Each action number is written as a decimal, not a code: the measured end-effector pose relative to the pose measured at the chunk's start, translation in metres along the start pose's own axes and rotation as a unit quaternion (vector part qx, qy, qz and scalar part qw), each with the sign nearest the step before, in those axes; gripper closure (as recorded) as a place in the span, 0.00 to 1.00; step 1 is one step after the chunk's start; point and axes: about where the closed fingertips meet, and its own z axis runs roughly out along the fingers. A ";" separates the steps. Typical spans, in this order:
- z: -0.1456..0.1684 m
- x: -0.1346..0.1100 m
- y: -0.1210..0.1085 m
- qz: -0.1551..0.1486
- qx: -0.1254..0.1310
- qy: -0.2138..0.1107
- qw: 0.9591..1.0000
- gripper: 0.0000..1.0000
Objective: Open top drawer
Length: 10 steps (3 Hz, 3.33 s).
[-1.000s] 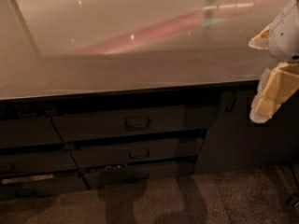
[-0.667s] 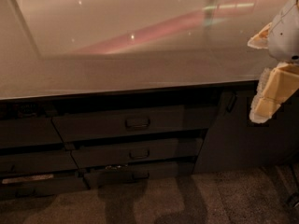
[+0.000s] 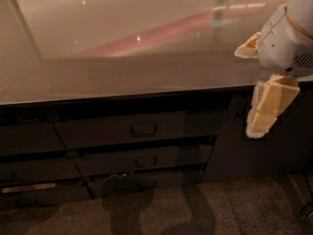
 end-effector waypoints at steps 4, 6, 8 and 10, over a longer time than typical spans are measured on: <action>0.072 0.009 -0.003 0.004 -0.105 -0.022 0.994 0.00; 0.072 0.004 -0.001 -0.022 -0.078 -0.006 0.997 0.00; 0.062 -0.013 0.017 -0.123 -0.007 -0.031 0.992 0.00; 0.072 -0.026 0.016 -0.136 -0.030 -0.058 0.989 0.00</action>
Offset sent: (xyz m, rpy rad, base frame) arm -0.0067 0.0207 -0.0072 0.0140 0.0172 0.0745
